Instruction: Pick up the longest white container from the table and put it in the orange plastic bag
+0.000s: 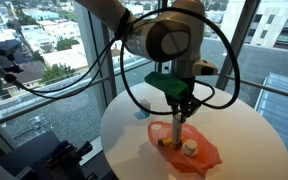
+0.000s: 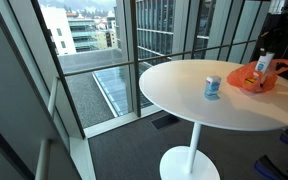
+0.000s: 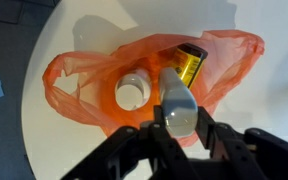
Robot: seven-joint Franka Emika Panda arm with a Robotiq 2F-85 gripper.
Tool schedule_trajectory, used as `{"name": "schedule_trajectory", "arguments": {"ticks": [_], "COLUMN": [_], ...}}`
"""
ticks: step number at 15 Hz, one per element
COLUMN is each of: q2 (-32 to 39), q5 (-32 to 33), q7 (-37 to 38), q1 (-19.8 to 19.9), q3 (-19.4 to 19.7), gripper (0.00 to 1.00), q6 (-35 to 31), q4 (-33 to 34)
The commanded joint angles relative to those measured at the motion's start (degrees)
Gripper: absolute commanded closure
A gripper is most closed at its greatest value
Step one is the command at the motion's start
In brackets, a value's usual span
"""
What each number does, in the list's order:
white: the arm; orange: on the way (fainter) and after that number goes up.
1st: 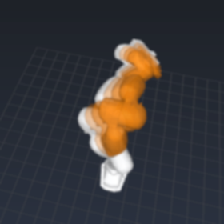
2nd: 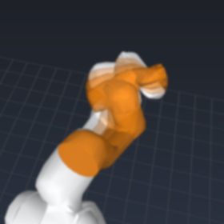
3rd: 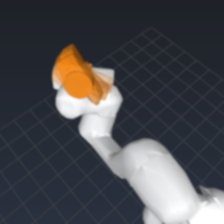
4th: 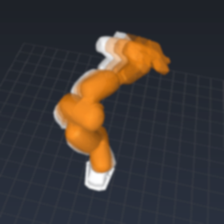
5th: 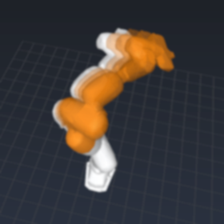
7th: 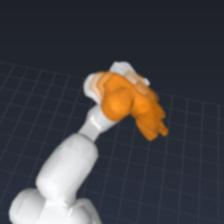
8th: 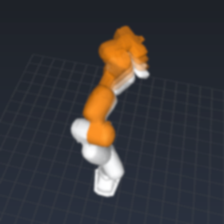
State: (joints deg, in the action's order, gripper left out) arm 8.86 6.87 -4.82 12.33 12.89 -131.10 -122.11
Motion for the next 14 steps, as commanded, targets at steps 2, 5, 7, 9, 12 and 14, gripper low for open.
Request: {"name": "schedule_trajectory", "arguments": {"ticks": [2, 5, 7, 9, 12, 14], "q2": [4.92, 7.59, 8.98, 10.09, 11.22, 11.56], "q5": [-0.21, -0.1, -0.57, -1.35, -1.79, -1.81], "q7": [0.95, 0.68, 0.11, -0.55, -0.91, -1.1], "q1": [-0.9, -1.67, -1.89, -1.8, -1.62, -1.42], "q3": [-1.38, -2.4, -3.06, -3.67, -4.09, -4.07], "gripper": [0.89, 0.89, 0.89, 0.89, 0.89, 0.89], "q6": [0.6, 0.73, 0.56, 0.22, -0.15, -0.35], "q4": [5.63, 8.39, 9.72, 10.41, 10.51, 10.08]}}
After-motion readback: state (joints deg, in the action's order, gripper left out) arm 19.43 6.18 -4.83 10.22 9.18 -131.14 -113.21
